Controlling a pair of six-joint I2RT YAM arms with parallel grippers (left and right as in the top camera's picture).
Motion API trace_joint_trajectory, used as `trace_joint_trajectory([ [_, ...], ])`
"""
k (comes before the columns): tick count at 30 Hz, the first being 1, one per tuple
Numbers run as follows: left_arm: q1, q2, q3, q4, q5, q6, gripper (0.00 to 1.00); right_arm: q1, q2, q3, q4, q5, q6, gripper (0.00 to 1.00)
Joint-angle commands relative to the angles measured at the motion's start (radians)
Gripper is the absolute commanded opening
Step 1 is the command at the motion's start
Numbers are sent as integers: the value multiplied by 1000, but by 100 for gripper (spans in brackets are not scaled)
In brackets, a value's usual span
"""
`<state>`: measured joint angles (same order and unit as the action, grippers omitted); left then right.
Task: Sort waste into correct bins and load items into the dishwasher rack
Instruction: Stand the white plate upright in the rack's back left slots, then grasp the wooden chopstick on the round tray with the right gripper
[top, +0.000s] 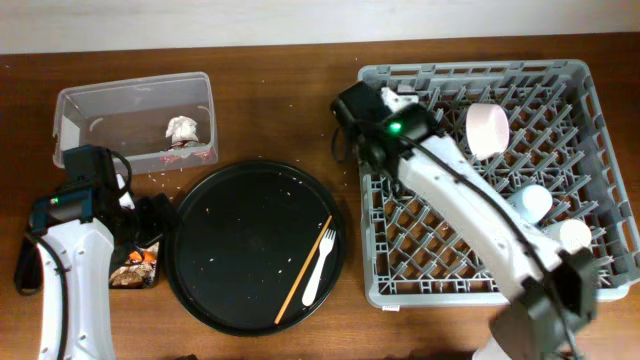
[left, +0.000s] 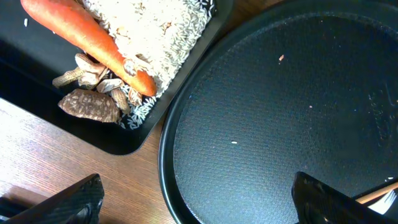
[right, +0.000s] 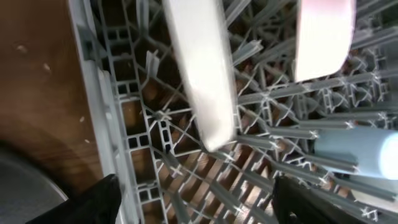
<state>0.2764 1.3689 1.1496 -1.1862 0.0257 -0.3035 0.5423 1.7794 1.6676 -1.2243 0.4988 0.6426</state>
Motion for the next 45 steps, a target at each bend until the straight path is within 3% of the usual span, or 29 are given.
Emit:
trace_joint_trajectory([
  [1, 3, -6, -5, -1, -3, 5, 96, -29, -190, 27, -6, -87, -100, 97],
  [4, 3, -6, -5, 2, -3, 5, 96, -34, -233, 26, -29, -518, -167, 95],
  [6, 3, -6, -5, 0, -3, 5, 96, 39, -214, 24, -29, -599, -137, 91],
  [14, 3, -6, -5, -2, -4, 5, 96, 258, 26, -15, -27, -546, 174, 89],
  [19, 3, -6, -5, -2, -3, 5, 96, 314, 96, -148, 112, -623, 316, 74],
  [22, 3, -6, -5, -1, -4, 5, 96, 336, 97, -299, 325, -684, 340, 71],
  [26, 3, -6, -5, -2, -3, 5, 96, 354, 97, -416, 475, -690, 340, 67],
  [35, 3, -6, -5, -4, -3, 5, 96, 355, 171, -440, 527, -659, 339, 61],
  [45, 3, -6, -5, -4, -3, 5, 96, 355, 187, -440, 529, -389, 339, 55],
])
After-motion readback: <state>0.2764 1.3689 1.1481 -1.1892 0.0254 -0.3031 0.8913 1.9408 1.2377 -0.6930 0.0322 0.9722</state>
